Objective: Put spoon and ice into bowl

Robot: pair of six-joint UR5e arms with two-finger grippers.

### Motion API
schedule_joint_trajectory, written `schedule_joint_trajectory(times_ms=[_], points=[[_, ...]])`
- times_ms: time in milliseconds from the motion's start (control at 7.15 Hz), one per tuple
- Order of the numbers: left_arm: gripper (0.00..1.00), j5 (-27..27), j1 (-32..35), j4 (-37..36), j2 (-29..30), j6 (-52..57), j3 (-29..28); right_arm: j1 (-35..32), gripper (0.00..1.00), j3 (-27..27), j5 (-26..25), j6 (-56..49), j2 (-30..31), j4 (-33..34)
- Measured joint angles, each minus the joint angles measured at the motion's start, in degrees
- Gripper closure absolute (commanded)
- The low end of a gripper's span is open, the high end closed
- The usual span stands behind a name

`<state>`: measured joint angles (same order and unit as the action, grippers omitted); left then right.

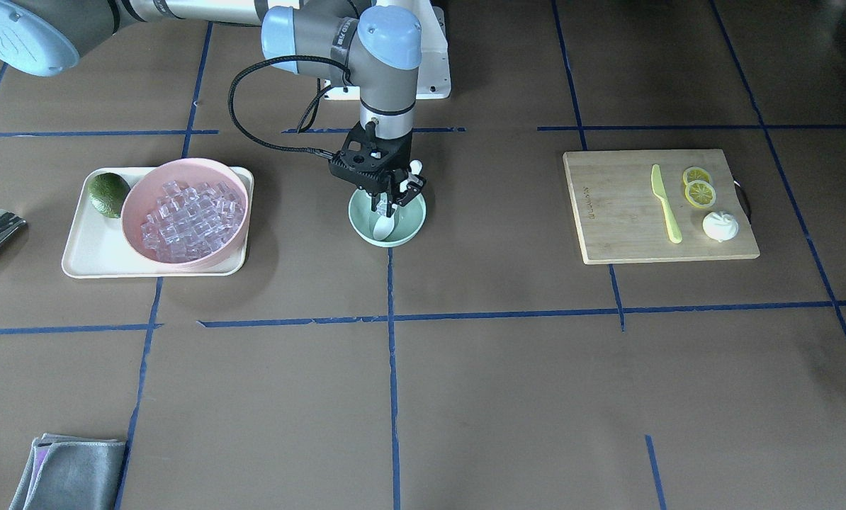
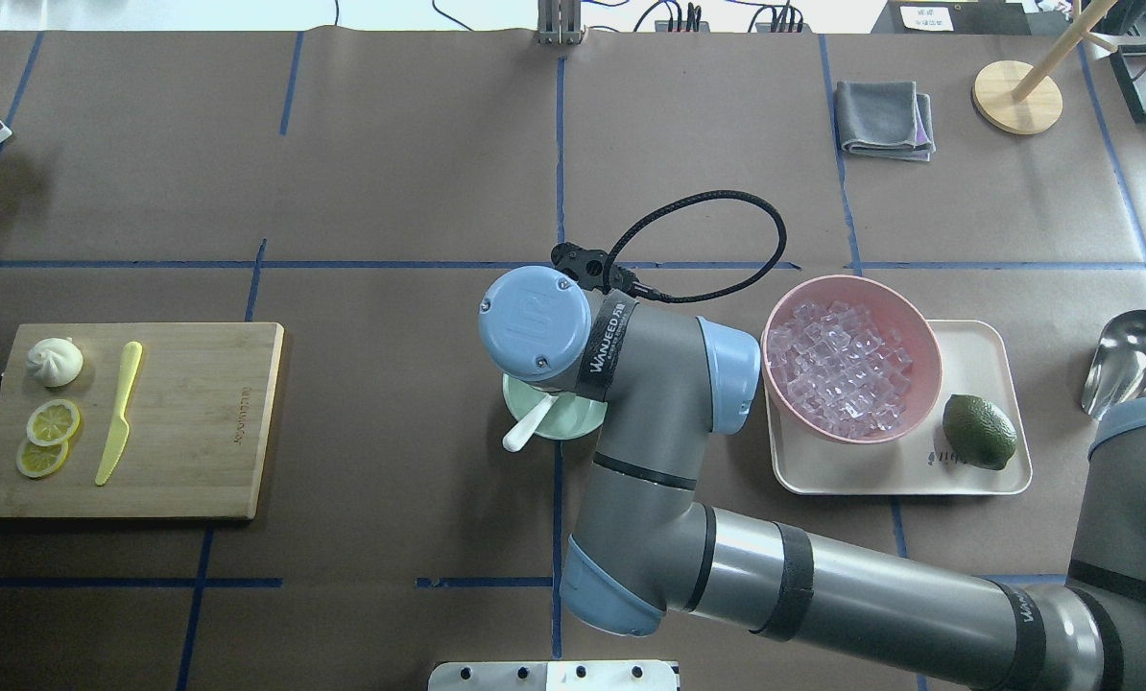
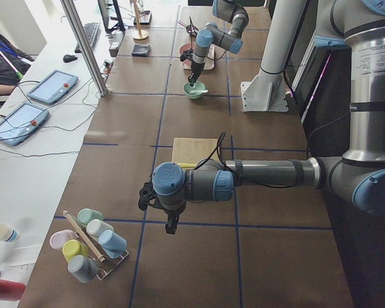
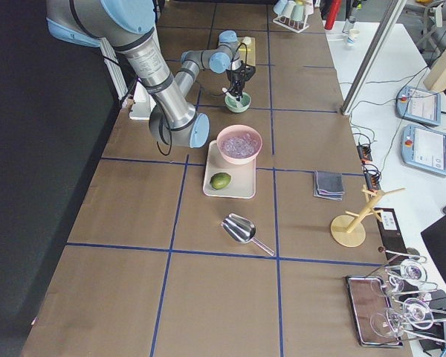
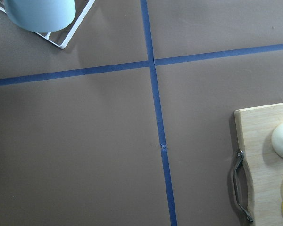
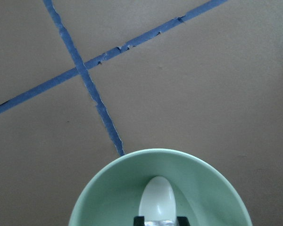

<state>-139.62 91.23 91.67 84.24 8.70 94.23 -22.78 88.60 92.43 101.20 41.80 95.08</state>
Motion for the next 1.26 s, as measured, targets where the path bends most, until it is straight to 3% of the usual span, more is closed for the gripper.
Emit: schedule_joint_trajectory(times_ms=[140,559,979,1259], points=[[0.00,-0.08,0.00,0.00,-0.02,0.00,-0.01,0.24,0.02,-1.22,-0.48,-0.09,0.10,-1.51],[0.00,-0.12,0.00,0.00,-0.09,0.06,0.00,0.25,0.00,-0.65,-0.65,-1.58,0.92,-2.24],[0.00,-0.07,-0.01,-0.02,-0.11,0.01,0.05,-2.60,0.00,4.31,1.21,-5.68,0.79,1.24],[0.00,0.53,-0.06,-0.18,-0.04,0.12,0.25,-10.91,0.00,6.68,8.91,-16.44,2.00,4.66]])
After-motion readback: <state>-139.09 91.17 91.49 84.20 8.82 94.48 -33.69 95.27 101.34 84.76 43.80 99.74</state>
